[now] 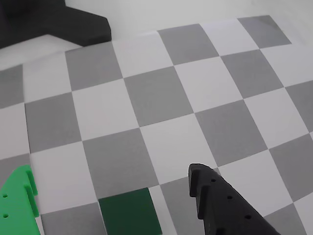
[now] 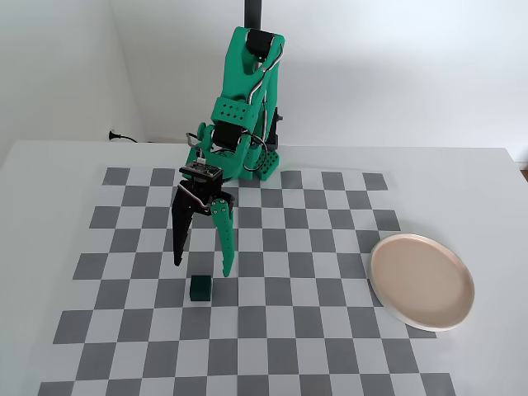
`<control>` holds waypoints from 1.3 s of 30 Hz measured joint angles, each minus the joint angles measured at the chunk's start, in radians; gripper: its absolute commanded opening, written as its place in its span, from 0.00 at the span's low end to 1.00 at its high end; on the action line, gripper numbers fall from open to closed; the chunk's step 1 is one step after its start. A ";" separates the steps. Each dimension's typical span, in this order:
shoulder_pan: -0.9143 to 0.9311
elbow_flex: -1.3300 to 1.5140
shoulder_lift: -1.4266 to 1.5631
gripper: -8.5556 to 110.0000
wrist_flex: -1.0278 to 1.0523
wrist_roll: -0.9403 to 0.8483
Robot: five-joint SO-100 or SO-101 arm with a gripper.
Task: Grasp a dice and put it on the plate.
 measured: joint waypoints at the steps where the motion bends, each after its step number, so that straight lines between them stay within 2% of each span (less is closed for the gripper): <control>1: 0.003 -0.003 -0.021 0.32 -0.014 -0.006; 32: -0.018 -0.032 -0.600 0.29 -0.449 -0.103; 36: -0.014 -0.032 -0.623 0.22 -0.471 -0.114; 39: -0.014 -0.032 -0.632 0.13 -0.480 -0.121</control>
